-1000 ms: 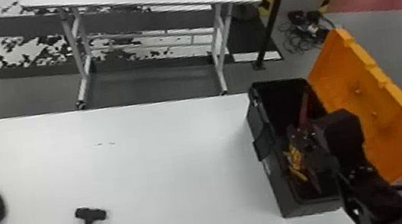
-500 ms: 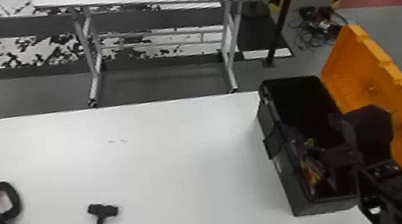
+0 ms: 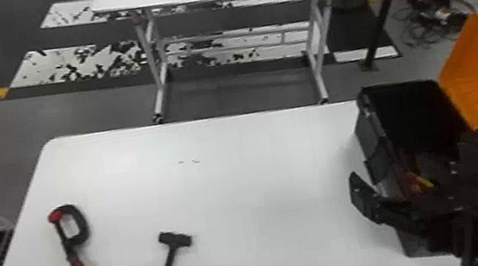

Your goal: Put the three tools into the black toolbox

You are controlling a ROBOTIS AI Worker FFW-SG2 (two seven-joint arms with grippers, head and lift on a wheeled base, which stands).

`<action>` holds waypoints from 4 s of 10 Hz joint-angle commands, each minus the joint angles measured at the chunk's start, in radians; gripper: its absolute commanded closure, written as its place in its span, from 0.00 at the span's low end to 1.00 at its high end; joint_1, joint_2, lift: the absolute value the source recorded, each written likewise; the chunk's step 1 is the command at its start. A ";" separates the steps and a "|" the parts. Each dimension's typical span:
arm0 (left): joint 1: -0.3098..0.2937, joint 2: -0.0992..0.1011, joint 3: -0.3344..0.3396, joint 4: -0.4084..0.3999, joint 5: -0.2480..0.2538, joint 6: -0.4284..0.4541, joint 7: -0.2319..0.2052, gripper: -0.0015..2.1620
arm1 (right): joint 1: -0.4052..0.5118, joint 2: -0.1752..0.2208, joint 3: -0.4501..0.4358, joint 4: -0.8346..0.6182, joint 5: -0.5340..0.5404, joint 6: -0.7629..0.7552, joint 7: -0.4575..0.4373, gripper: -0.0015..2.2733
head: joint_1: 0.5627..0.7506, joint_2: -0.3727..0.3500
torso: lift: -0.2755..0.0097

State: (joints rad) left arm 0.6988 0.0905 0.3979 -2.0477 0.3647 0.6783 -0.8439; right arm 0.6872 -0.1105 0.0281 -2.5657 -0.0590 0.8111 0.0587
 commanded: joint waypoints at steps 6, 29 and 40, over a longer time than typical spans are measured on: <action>-0.065 0.014 -0.056 -0.206 -0.191 0.533 0.129 0.03 | 0.006 0.023 0.150 0.041 0.042 -0.032 0.004 0.02 | 0.70 0.88 | 0.79; -0.417 0.114 -0.559 -0.022 -0.906 0.893 -0.034 0.04 | 0.058 -0.008 0.055 0.058 -0.044 -0.247 0.030 0.02 | 0.70 0.74 | 0.79; -0.482 0.097 -0.663 0.129 -0.989 0.893 0.003 0.49 | 0.087 -0.005 -0.002 0.061 -0.114 -0.333 0.059 0.02 | 0.70 0.69 | 0.79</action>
State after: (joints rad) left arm 0.2177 0.1866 -0.2656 -1.9242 -0.6248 1.5670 -0.8416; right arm 0.7743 -0.1152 0.0259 -2.5049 -0.1733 0.4781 0.1182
